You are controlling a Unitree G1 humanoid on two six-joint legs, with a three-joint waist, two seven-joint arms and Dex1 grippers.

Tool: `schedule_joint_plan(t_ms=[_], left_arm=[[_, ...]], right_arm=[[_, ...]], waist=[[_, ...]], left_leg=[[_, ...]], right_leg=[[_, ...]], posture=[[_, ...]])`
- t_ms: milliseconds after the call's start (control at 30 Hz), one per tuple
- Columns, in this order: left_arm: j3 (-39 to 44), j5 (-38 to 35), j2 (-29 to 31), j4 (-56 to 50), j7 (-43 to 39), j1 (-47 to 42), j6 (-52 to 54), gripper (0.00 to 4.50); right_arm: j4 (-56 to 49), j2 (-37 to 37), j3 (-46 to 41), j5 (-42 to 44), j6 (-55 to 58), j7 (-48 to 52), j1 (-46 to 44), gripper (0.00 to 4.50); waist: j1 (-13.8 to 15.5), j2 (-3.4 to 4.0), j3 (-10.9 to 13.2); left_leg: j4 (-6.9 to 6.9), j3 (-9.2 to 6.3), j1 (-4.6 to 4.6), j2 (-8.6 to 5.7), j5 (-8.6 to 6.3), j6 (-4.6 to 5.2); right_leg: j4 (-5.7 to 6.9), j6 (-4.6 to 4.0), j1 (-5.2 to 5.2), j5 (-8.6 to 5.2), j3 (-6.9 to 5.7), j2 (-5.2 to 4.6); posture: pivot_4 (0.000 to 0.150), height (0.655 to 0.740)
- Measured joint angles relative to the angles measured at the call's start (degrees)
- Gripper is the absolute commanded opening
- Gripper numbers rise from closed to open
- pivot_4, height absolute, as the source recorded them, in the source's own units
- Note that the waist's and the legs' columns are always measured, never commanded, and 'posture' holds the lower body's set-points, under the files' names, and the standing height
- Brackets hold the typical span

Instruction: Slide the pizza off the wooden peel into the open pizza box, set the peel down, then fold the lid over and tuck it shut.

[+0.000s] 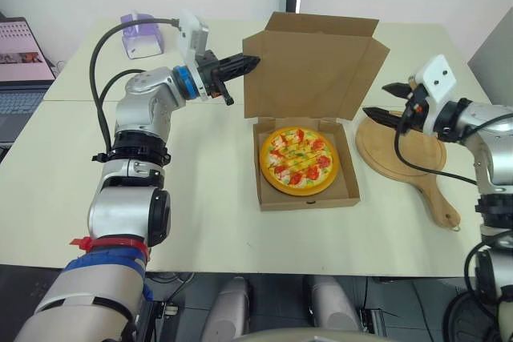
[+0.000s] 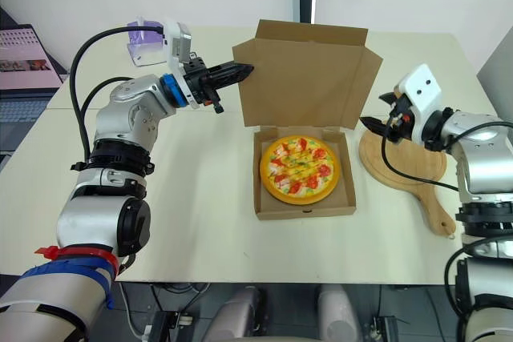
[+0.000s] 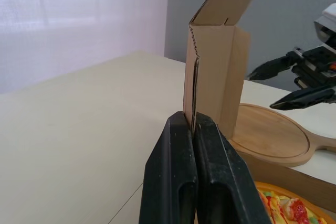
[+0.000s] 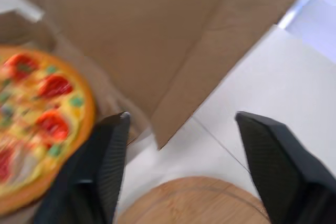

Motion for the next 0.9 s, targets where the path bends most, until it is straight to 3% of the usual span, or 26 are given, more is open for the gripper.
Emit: schedule_joint_plan(t_ms=[133,333,700,900], left_arm=[[0.54,-0.09,-0.01,-1.85,-0.02,0.61,0.44,0.00],[1.05,-0.05,0.00,-2.48,0.03,0.95,1.10,0.00],[1.35,0.19,0.32,-2.48,0.33,1.82,1.17,0.00],[0.58,2.52,-0.05,-0.58,2.52,1.37,-1.39,0.00]], right_arm=[[3.72,3.44,-1.20,1.35,1.98,-5.49,-4.49,3.76],[7.30,5.20,-2.43,5.60,3.54,-5.36,-8.99,3.76],[10.07,4.96,-0.83,6.89,2.93,-2.75,-10.97,0.02],[6.35,3.39,-0.22,7.24,4.42,-3.04,-9.60,0.02]], waist=[[-0.04,0.00,0.00],[-0.09,0.01,0.00],[-0.15,0.01,-0.01],[-0.06,0.01,-0.01]], left_leg=[[-0.01,0.06,-0.12,-0.01,0.05,-0.07],[0.02,0.17,-0.34,-0.01,0.06,-0.07],[0.03,0.16,-0.40,-0.01,0.07,-0.09],[0.08,0.15,-0.43,-0.03,0.07,-0.08]], right_leg=[[0.12,-0.01,-0.29,0.01,0.08,-0.05],[0.13,-0.02,-0.43,0.02,0.02,-0.04],[0.14,-0.01,-0.48,0.03,0.00,-0.04],[0.16,0.00,-0.48,0.03,-0.01,-0.04]], posture=[[0.150,0.7400],[0.150,0.7400],[0.150,0.7400],[0.150,0.7400]])
